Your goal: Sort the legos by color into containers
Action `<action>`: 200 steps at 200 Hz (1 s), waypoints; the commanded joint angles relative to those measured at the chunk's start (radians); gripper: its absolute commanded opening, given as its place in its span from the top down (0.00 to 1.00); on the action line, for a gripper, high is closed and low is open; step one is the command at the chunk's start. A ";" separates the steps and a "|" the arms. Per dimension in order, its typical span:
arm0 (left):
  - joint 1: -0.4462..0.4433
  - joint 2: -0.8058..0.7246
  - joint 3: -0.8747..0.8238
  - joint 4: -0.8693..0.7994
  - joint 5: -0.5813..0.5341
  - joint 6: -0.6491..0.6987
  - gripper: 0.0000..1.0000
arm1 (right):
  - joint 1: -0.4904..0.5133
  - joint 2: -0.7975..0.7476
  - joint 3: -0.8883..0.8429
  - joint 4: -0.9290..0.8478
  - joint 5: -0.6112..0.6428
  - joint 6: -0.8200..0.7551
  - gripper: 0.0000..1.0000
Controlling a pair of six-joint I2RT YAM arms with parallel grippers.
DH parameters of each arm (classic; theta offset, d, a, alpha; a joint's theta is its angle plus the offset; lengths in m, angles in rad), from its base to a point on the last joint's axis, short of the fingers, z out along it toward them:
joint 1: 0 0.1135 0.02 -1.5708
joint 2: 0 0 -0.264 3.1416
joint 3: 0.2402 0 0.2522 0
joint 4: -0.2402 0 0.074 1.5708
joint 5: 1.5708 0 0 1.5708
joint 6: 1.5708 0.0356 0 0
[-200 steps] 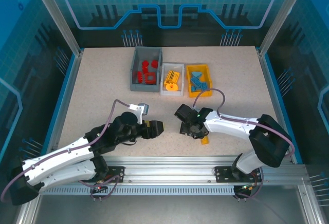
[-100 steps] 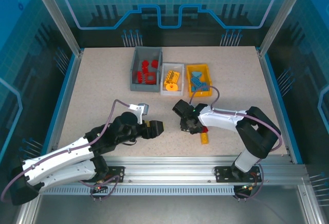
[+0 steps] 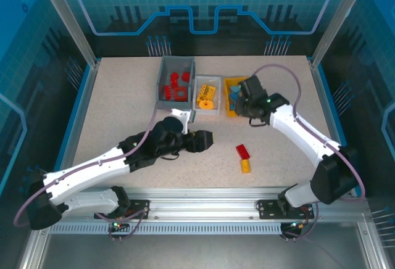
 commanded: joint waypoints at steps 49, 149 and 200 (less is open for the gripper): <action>0.132 0.336 0.304 0.010 0.108 0.040 0.23 | -0.168 0.502 0.499 -0.162 -0.112 -0.265 0.77; 0.134 0.445 0.308 0.069 0.140 -0.010 0.23 | -0.193 0.749 0.723 -0.223 -0.143 -0.284 0.52; 0.121 0.443 0.300 0.027 0.123 -0.096 0.24 | -0.160 0.600 0.686 -0.204 -0.146 -0.293 0.48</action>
